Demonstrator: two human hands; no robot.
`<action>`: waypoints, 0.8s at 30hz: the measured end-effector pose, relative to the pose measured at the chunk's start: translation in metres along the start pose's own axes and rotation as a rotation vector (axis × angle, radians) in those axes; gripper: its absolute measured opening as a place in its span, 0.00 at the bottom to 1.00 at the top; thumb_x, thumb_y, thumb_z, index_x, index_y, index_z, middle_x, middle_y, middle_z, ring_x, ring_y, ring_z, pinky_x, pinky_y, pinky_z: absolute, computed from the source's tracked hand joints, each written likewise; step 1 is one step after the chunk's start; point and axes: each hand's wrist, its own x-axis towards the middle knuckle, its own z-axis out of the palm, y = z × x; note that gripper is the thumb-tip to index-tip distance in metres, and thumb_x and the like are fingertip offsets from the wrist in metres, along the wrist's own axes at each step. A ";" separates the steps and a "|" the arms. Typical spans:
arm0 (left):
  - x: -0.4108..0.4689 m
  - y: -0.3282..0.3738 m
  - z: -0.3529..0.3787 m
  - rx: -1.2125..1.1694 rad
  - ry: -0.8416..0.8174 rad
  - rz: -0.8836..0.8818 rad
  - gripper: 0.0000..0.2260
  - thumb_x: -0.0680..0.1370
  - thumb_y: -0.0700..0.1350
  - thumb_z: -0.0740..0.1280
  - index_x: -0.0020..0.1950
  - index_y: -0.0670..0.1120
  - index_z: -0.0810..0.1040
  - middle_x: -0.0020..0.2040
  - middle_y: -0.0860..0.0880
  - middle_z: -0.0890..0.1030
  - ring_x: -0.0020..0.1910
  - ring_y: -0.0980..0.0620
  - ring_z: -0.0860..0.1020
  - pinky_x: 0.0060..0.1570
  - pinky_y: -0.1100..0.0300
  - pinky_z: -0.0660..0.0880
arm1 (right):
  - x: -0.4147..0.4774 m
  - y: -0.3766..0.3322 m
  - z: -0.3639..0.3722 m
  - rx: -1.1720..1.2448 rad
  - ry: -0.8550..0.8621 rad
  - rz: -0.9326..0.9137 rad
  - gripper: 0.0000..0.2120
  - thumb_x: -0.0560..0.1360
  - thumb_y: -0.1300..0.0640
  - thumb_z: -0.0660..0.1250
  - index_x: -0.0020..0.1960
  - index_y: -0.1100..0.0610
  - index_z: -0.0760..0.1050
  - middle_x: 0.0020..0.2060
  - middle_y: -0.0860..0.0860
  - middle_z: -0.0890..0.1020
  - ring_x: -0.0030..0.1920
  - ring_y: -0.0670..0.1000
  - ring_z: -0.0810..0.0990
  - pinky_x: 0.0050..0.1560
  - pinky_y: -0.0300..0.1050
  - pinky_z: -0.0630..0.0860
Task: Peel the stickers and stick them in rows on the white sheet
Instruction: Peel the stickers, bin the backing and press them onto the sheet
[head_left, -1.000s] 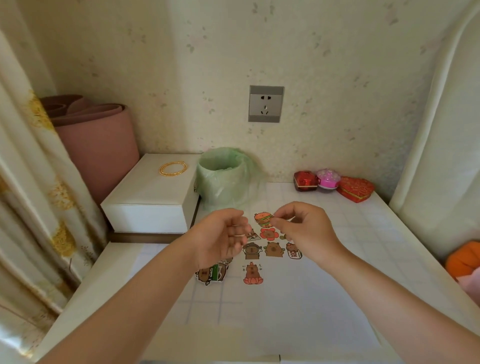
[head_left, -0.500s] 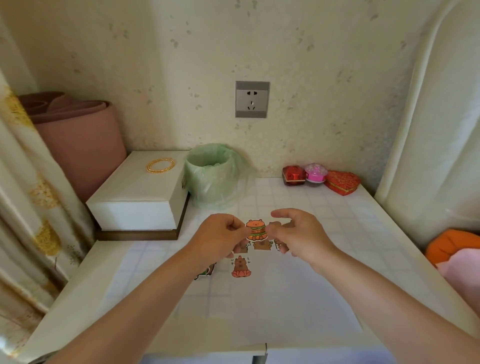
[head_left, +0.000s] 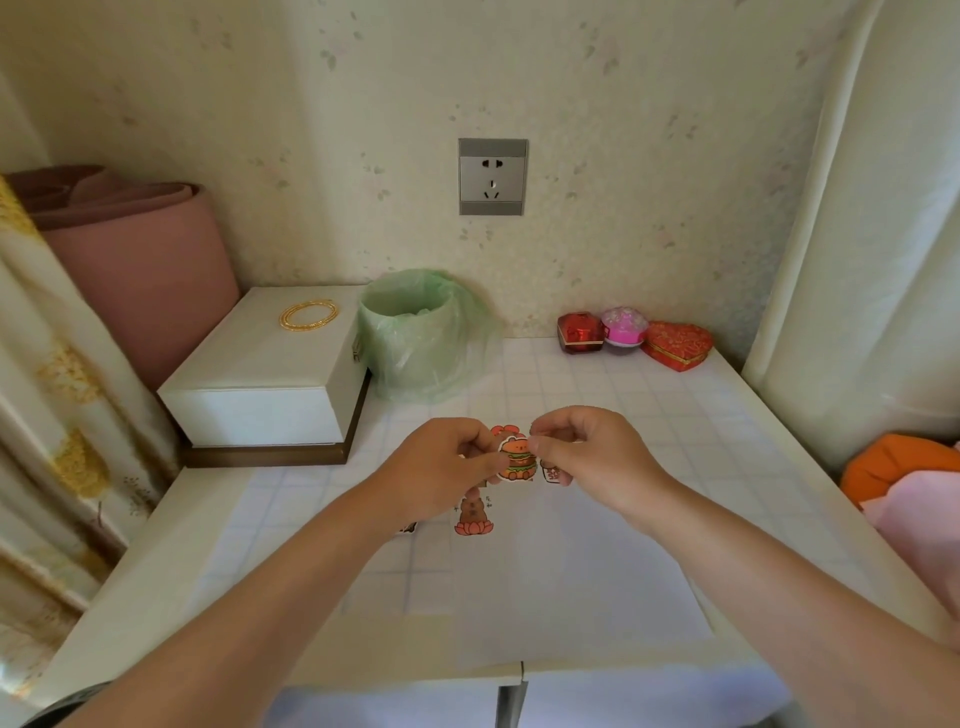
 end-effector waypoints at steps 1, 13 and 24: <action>0.000 0.000 0.000 -0.002 -0.006 0.007 0.03 0.79 0.45 0.70 0.47 0.47 0.81 0.37 0.55 0.83 0.33 0.55 0.80 0.26 0.71 0.70 | 0.000 0.000 -0.001 0.005 -0.006 0.002 0.05 0.75 0.56 0.74 0.50 0.54 0.83 0.36 0.49 0.84 0.32 0.47 0.78 0.40 0.43 0.77; 0.009 -0.008 -0.003 -0.148 0.111 -0.108 0.05 0.78 0.44 0.71 0.53 0.48 0.83 0.45 0.47 0.86 0.36 0.56 0.82 0.35 0.63 0.79 | 0.008 0.005 -0.017 -0.023 0.065 0.054 0.05 0.77 0.59 0.71 0.44 0.58 0.84 0.26 0.47 0.80 0.25 0.46 0.74 0.27 0.33 0.69; 0.006 -0.034 -0.010 0.711 -0.139 0.130 0.23 0.73 0.63 0.71 0.66 0.58 0.76 0.62 0.57 0.75 0.62 0.53 0.69 0.61 0.54 0.69 | 0.006 0.002 -0.002 -0.294 -0.266 0.223 0.08 0.76 0.54 0.72 0.46 0.59 0.84 0.24 0.43 0.78 0.21 0.44 0.66 0.26 0.38 0.59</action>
